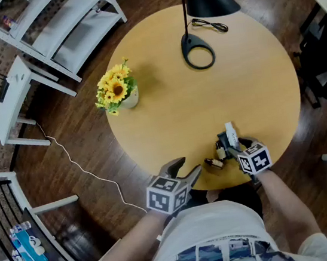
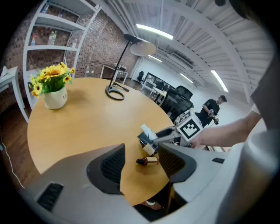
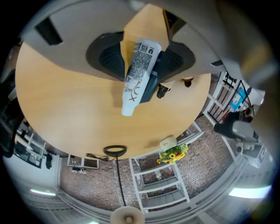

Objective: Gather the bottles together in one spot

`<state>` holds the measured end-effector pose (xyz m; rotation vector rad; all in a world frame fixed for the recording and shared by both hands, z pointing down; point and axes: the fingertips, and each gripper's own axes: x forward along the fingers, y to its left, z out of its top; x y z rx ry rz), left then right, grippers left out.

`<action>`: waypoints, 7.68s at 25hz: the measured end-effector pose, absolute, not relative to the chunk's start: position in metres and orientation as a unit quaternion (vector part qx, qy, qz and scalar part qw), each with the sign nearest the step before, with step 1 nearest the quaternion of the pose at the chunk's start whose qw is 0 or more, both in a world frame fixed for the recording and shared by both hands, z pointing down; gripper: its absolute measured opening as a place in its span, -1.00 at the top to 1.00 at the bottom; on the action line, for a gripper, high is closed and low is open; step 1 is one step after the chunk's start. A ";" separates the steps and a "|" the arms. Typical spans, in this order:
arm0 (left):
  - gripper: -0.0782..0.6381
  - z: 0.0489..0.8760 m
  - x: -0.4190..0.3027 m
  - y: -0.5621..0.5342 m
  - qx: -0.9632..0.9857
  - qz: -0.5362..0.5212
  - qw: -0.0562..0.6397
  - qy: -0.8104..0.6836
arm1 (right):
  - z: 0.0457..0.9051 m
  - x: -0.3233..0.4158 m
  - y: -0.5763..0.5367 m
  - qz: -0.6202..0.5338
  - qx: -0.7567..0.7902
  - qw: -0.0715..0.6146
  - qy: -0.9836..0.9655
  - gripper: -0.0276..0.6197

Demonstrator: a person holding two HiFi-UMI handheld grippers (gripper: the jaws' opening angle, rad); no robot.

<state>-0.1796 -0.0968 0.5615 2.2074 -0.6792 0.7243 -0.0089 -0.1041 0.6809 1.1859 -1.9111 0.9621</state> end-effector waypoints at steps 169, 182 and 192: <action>0.11 0.504 -0.176 -0.028 0.766 0.218 0.331 -0.506 | 0.696 -0.024 -0.097 0.126 0.211 0.466 -0.850 0.33; 0.11 0.491 -0.071 -0.088 0.813 0.202 0.360 -0.411 | 0.595 0.069 -0.107 0.154 0.348 0.295 -0.877 0.51; 0.05 0.483 0.050 -0.133 0.799 0.084 0.539 -0.254 | 0.469 0.084 -0.080 0.085 0.393 0.114 -0.908 0.51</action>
